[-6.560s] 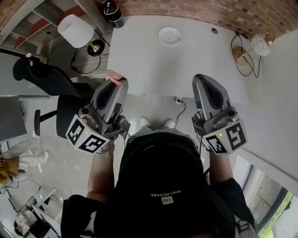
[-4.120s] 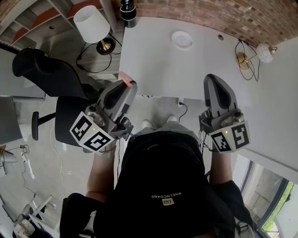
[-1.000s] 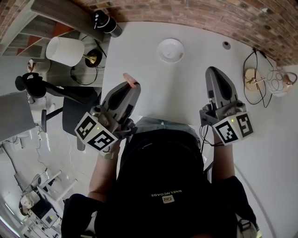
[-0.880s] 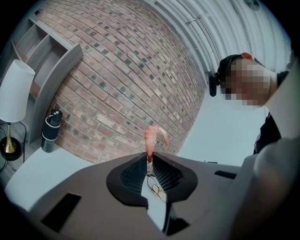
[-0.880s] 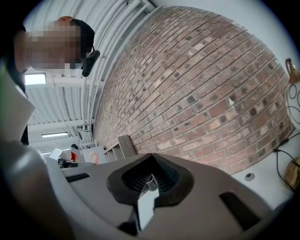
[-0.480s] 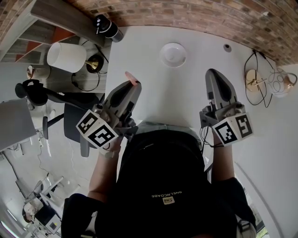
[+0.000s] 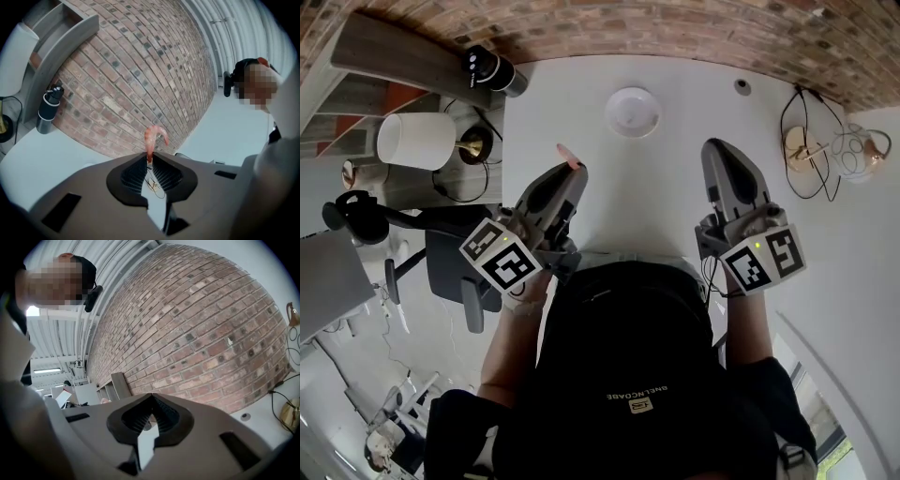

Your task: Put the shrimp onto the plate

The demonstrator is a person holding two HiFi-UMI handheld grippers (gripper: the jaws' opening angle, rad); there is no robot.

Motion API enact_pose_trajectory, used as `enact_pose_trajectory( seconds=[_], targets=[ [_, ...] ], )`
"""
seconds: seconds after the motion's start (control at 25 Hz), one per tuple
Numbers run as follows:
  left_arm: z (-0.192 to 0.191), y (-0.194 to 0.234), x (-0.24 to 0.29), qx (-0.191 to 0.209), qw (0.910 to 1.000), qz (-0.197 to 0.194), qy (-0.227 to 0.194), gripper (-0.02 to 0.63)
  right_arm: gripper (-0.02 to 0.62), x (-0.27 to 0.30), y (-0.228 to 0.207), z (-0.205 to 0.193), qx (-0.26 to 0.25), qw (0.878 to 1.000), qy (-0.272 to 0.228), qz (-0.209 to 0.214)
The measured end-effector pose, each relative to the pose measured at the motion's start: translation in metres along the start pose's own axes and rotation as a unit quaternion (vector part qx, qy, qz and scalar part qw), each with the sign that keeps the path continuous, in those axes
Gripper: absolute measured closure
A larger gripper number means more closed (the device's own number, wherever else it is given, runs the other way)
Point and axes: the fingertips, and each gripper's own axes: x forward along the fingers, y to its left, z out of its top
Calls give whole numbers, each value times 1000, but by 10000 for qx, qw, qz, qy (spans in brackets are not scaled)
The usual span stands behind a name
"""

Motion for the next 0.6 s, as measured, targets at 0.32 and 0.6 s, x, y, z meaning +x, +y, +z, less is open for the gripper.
enact_pose_trajectory(
  seconds=[0.32,0.6],
  targets=[
    [-15,21,46,-420,9977,-322,423,569,592,0,-16,-4,-90,9989,250,-391],
    [-34,44,74,-886,9923,-482,720,568,592,-2,-22,-7,-227,9957,457,-769]
  ],
)
